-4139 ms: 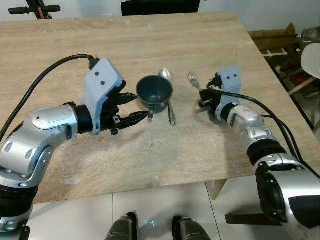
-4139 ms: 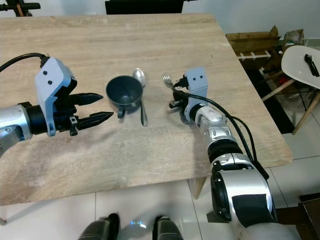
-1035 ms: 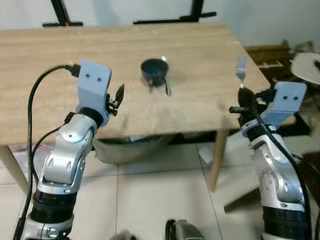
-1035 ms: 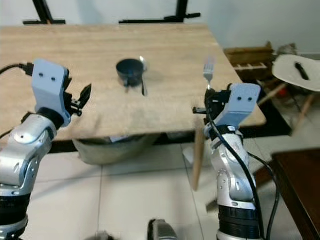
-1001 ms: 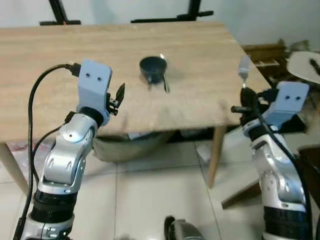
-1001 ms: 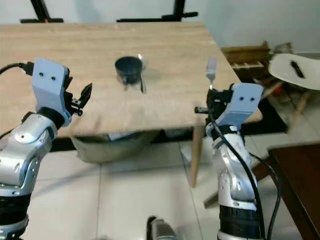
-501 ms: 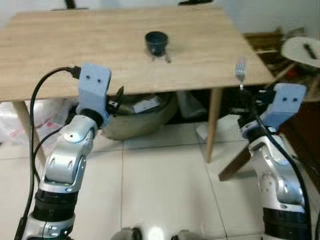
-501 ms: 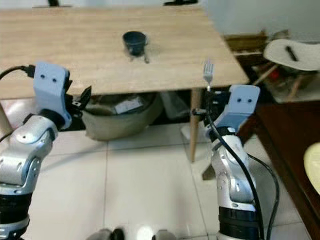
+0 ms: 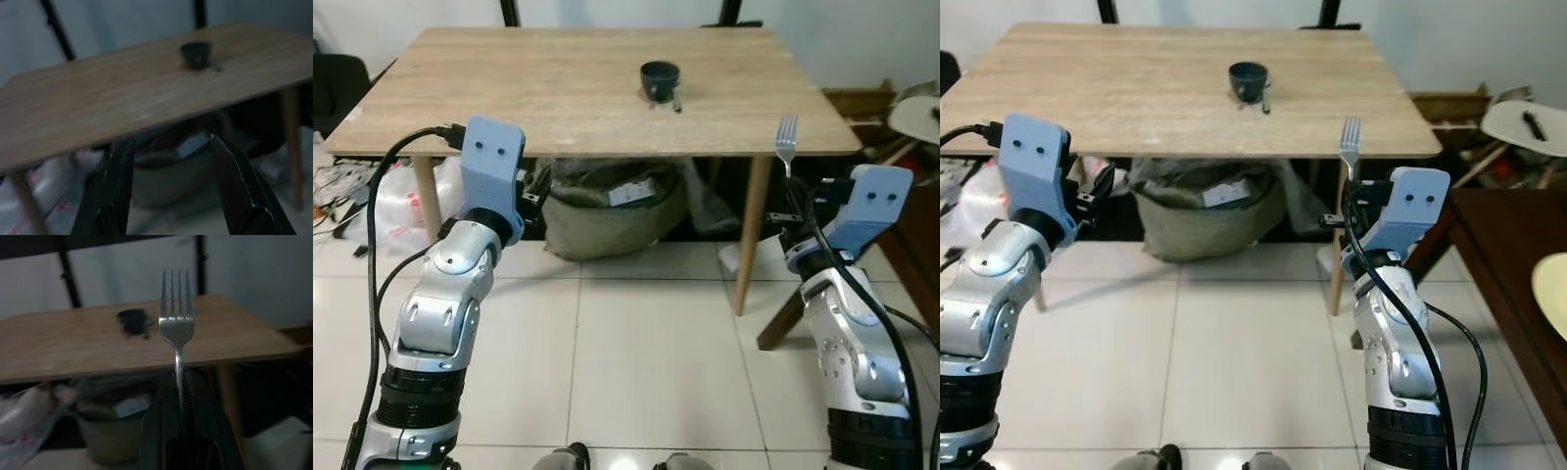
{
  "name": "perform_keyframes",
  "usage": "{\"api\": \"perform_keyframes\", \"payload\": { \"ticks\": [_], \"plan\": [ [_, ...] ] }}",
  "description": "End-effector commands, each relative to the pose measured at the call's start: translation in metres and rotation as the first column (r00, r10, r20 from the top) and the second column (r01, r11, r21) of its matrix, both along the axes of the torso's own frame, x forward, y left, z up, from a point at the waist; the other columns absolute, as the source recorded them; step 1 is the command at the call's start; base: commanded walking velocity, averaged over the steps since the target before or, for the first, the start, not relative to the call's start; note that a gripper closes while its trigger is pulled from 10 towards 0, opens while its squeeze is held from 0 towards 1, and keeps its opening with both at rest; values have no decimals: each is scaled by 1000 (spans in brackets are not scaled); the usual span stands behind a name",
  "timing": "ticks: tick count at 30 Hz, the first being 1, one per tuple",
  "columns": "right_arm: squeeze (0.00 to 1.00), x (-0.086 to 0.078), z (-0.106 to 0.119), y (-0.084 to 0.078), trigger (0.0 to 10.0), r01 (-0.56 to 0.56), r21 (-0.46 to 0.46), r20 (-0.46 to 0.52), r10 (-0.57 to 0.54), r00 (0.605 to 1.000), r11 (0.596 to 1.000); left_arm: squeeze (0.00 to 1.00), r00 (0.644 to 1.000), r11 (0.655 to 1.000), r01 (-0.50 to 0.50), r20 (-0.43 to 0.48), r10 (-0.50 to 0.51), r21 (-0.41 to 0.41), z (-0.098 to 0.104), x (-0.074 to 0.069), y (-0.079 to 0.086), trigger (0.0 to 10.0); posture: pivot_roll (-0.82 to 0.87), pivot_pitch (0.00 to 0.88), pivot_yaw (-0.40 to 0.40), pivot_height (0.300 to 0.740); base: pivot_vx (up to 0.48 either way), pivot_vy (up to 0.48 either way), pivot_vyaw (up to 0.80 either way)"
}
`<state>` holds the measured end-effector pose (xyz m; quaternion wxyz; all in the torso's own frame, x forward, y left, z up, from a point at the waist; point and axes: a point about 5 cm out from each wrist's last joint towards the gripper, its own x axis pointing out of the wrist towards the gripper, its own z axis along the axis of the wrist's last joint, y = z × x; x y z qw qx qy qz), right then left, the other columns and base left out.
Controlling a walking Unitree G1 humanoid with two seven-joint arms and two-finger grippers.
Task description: Setting the table
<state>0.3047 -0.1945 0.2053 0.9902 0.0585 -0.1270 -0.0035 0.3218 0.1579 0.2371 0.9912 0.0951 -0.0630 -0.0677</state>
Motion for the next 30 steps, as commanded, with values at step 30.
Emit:
{"api": "perform_keyframes", "payload": {
  "ticks": [30],
  "plan": [
    [0, 0, 1, -3, 10000, 4, 12, -1, -4, 1000, 1000, 0, 1000, 1000, -5, -20, 5, 11, -3, 3, -1, 10000, -87, 44, 57, 740, 0, 0, -673]
  ]
}}
